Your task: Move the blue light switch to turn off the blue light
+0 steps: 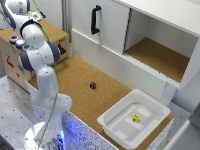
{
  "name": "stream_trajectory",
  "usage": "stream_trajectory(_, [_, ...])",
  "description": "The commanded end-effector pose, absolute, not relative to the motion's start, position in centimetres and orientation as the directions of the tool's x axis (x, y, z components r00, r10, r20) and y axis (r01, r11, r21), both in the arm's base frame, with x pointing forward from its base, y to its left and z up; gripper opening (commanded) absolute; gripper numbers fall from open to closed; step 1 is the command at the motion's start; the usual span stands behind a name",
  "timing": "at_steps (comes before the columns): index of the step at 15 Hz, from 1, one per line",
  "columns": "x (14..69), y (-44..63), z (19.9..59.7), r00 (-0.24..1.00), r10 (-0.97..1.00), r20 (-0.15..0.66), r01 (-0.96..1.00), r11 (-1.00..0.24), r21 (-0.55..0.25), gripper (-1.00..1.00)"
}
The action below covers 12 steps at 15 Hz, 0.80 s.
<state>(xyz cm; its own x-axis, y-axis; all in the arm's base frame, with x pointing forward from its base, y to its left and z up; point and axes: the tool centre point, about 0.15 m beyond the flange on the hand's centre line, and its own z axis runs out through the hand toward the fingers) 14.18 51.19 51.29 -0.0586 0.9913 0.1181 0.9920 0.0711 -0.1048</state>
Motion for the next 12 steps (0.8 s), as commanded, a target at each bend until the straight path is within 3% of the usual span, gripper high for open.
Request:
stream_trajectory(1, [14.9, 52.9, 48.3, -0.012, 0.999, 0.048, 0.990, 0.019, -0.139, -1.00])
stream_trajectory(9, [15.7, 54.0, 43.6, -0.017, 0.999, 0.028, 0.986, 0.021, -0.165, -1.00])
stream_trajectory(12, [15.9, 54.3, 44.3, -0.029, 0.998, 0.050, 0.990, 0.035, -0.137, -1.00])
